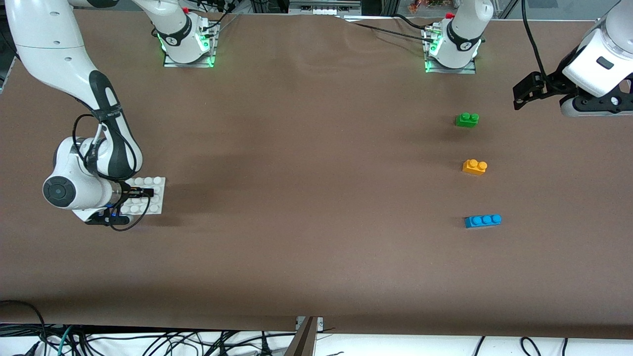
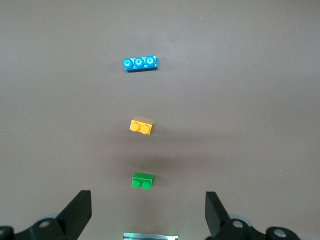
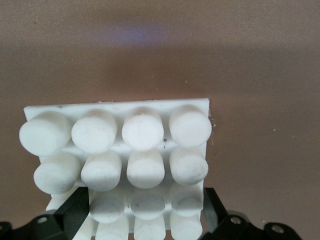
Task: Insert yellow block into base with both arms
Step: 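Slide the white base plate with the right gripper toward the table center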
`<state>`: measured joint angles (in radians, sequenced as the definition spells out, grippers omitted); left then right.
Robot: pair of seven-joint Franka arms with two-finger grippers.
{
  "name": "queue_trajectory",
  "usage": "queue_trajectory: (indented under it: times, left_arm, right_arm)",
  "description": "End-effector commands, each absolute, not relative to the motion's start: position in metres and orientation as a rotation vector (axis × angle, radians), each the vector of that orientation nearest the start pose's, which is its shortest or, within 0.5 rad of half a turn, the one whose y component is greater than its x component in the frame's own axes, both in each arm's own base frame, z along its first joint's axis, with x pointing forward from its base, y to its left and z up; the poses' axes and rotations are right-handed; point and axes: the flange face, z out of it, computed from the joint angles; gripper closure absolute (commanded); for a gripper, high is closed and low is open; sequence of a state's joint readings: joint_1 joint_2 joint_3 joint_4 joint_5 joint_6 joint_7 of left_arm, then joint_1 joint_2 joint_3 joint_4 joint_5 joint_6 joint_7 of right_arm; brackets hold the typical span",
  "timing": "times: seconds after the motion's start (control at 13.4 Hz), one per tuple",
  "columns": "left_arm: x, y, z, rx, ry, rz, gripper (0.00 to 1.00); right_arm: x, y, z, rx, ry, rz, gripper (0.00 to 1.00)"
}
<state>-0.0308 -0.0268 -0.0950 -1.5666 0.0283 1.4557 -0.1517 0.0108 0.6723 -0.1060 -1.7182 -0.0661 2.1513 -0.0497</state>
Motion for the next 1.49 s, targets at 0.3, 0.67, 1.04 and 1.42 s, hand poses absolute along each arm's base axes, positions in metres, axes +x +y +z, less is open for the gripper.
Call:
queue_trajectory:
  times: [0.3,0.67,1.04,1.42]
  left_arm:
    - [0.534,-0.064,0.636,-3.112,-0.055,0.117,0.00]
    - [0.534,-0.065,0.636,-3.112,-0.052,0.117,0.00]
    - [0.534,-0.065,0.636,-3.112,-0.052,0.117,0.00]
    - [0.534,-0.064,0.636,-3.112,-0.055,0.117,0.00]
  right_arm:
    - [0.637,-0.057,0.160,-3.209,-0.036,0.364,0.00]
    - [0.640,-0.030,0.157,-3.170,-0.037,0.343,0.00]
    - [0.642,0.022,0.154,-3.133,-0.082,0.312,0.00]
    - [0.640,0.080,0.148,-3.091,-0.136,0.280,0.00]
